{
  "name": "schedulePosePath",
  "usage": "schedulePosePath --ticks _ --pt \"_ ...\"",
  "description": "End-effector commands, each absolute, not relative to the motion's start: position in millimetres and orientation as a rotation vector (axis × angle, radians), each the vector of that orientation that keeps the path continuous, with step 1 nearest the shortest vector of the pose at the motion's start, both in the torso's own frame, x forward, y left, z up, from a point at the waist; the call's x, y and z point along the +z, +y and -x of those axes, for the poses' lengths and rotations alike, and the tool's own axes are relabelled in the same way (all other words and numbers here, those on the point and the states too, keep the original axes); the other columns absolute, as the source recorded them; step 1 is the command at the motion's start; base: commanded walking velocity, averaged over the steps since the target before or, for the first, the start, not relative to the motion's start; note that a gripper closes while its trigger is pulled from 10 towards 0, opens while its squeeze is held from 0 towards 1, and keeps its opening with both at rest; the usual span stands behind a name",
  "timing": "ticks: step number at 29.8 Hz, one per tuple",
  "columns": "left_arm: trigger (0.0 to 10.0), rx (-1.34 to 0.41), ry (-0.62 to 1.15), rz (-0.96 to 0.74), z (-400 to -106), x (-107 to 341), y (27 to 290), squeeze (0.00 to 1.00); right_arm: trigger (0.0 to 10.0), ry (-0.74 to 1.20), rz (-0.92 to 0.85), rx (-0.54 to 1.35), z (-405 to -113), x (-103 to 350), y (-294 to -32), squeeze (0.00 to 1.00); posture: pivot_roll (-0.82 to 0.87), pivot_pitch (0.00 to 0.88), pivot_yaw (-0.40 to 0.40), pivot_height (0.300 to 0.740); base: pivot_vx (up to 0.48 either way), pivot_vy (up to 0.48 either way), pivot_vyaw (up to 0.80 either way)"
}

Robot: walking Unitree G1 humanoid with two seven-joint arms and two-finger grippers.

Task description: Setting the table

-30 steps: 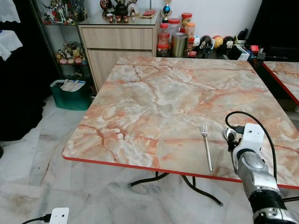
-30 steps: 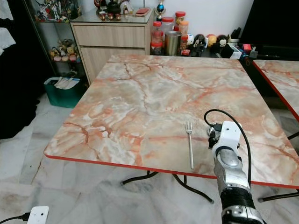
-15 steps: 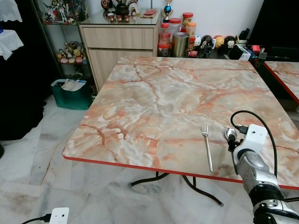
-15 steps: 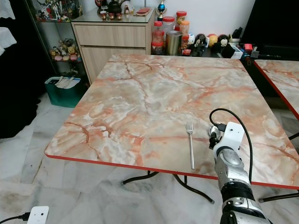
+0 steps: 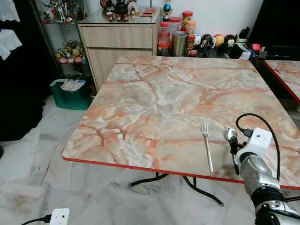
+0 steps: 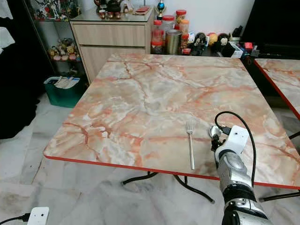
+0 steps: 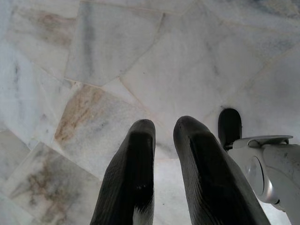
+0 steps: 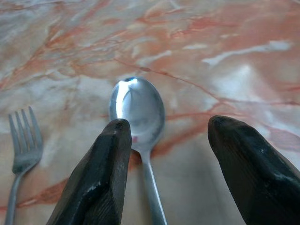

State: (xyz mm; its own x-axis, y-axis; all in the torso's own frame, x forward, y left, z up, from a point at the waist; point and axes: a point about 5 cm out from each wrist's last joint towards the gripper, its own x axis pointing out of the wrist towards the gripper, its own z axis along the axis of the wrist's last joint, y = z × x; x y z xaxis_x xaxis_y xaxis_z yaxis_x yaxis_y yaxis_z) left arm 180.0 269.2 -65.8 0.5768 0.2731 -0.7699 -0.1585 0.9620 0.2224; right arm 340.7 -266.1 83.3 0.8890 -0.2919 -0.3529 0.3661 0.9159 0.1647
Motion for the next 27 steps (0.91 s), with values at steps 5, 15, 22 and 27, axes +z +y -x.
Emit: schedulePosePath --ticks 5,15,22,27 --pt "10.0 0.263 0.926 -0.142 -179.8 -65.0 271.9 0.00 10.0 0.357 -0.229 -0.331 -340.5 79.0 -263.2 0.00 0.04 0.074 0.007 0.740 0.000 0.000 0.00" --pt "10.0 0.260 0.927 -0.140 -180.4 -65.1 271.1 0.00 10.0 0.432 -0.178 -0.333 -336.3 71.3 -264.8 0.00 0.04 0.076 0.005 0.740 0.000 0.000 0.00" --pt "10.0 0.254 0.930 -0.135 -180.7 -65.4 269.9 0.00 10.0 0.493 -0.135 -0.344 -331.0 65.0 -268.1 0.00 0.04 0.077 0.005 0.740 0.000 0.000 0.00" --pt "10.0 0.249 0.932 -0.132 -181.2 -65.6 268.9 0.00 9.1 0.522 -0.122 -0.353 -328.4 62.3 -270.9 0.00 0.04 0.076 0.003 0.740 0.000 0.000 0.00"
